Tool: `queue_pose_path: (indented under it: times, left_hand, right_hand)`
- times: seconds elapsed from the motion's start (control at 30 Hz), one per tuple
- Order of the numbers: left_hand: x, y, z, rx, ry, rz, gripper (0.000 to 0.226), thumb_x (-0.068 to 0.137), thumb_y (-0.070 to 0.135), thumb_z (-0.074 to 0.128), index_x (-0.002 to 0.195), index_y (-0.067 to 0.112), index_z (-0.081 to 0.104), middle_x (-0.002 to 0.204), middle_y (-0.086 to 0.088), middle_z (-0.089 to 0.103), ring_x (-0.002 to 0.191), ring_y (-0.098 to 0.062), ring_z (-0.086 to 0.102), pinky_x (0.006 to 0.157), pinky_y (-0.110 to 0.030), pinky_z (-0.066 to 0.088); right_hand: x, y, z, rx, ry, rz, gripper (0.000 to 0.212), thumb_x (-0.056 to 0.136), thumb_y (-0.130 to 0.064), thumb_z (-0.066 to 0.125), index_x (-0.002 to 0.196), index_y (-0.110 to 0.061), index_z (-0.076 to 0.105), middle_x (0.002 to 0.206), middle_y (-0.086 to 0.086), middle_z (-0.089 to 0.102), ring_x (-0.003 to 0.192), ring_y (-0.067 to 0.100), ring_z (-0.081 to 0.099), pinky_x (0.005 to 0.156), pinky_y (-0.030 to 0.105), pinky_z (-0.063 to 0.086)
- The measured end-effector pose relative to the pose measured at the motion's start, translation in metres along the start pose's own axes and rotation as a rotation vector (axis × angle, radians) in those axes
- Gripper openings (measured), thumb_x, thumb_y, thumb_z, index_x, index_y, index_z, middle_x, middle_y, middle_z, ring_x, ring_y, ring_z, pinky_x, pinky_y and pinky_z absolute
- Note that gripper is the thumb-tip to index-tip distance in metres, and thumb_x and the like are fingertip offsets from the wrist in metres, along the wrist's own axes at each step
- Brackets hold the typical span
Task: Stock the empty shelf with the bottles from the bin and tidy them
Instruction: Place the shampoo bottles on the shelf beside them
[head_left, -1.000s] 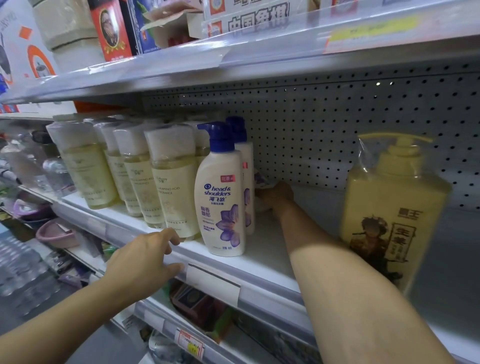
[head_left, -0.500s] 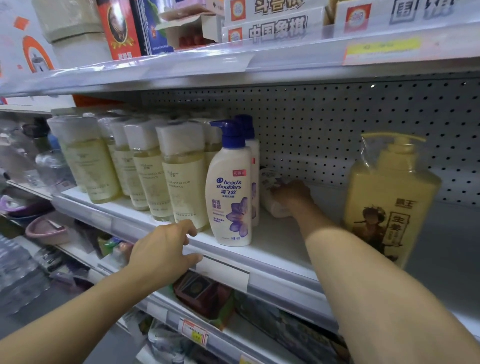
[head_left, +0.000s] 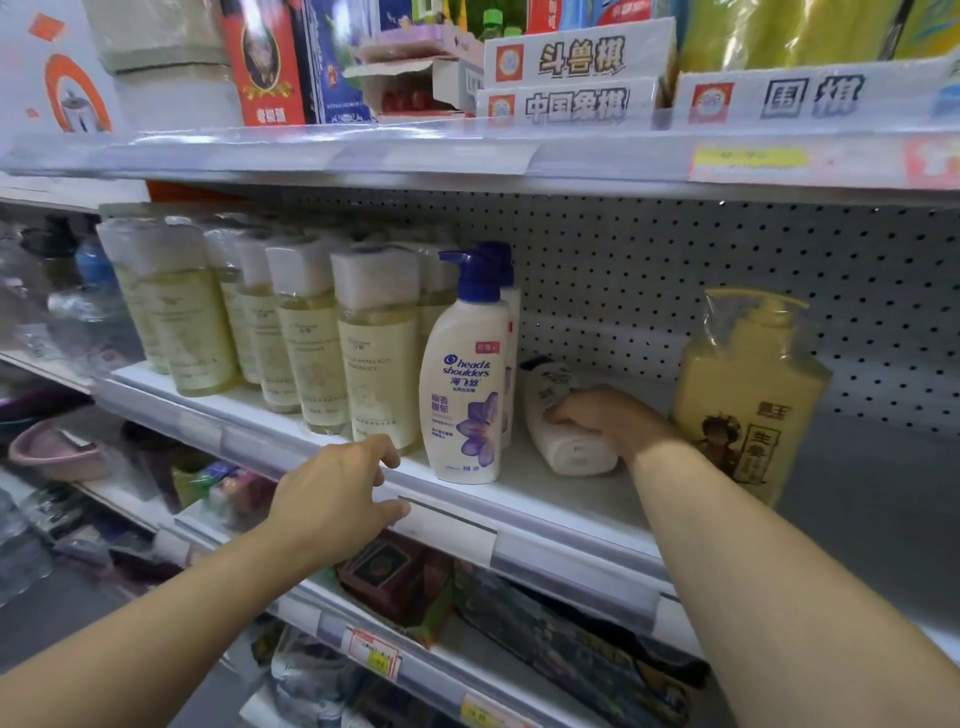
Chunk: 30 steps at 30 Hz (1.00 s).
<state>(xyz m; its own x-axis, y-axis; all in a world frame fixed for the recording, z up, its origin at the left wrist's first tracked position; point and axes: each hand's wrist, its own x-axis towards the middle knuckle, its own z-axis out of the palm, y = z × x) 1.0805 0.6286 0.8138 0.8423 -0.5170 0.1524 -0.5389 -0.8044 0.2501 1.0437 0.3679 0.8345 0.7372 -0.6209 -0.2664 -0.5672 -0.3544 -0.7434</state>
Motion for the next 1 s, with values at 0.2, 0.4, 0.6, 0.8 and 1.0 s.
queue_pose_path:
  times: [0.2,0.4,0.6,0.8,1.0]
  left_hand:
    - [0.002,0.004,0.001,0.006,0.009,0.007,0.044,0.083,0.047,0.066,0.120,0.030,0.049,0.110,0.010,0.061,0.100,-0.011,0.057,0.075,-0.028,0.046]
    - [-0.001,-0.003,-0.005,-0.017,0.039,0.004,0.044,0.081,0.046,0.068,0.118,0.031,0.050,0.102,0.012,0.059,0.098,-0.011,0.058,0.081,-0.033,0.050]
    - [-0.005,-0.004,-0.009,-0.008,0.045,0.010,0.044,0.080,0.047,0.068,0.117,0.031,0.051,0.099,0.013,0.058,0.095,-0.012,0.059,0.077,-0.031,0.050]
    - [-0.005,-0.002,-0.010,0.002,0.051,0.020,0.043,0.081,0.046,0.068,0.117,0.030,0.050,0.096,0.015,0.056,0.096,-0.010,0.057,0.077,-0.031,0.049]
    - [-0.006,-0.001,-0.011,0.021,0.036,0.022,0.043,0.082,0.047,0.066,0.118,0.029,0.049,0.102,0.013,0.058,0.096,-0.010,0.058,0.076,-0.029,0.048]
  right_hand:
    - [0.003,-0.001,0.006,0.055,-0.003,-0.013,0.063,0.077,-0.029,0.079,0.127,0.000,0.053,0.101,0.013,0.059,0.082,0.023,0.056,0.070,0.026,0.043]
    - [-0.006,0.007,0.004,0.094,0.033,-0.051,0.063,0.077,-0.027,0.078,0.125,0.000,0.048,0.111,0.015,0.060,0.085,0.026,0.056,0.067,0.025,0.044]
    - [-0.012,0.016,0.016,0.336,0.121,-0.090,0.041,0.076,-0.019,0.078,0.108,-0.007,0.054,0.102,0.012,0.062,0.073,0.019,0.057,0.070,0.028,0.046]
    - [-0.010,0.025,0.025,0.542,0.232,-0.178,0.042,0.074,-0.010,0.078,0.112,-0.007,0.061,0.105,0.008,0.066,0.088,0.022,0.061,0.065,0.023,0.047]
    - [-0.002,0.030,0.033,0.624,0.306,-0.277,0.059,0.061,0.001,0.084,0.115,-0.006,0.060,0.108,0.008,0.068,0.097,0.023,0.066,0.078,0.032,0.055]
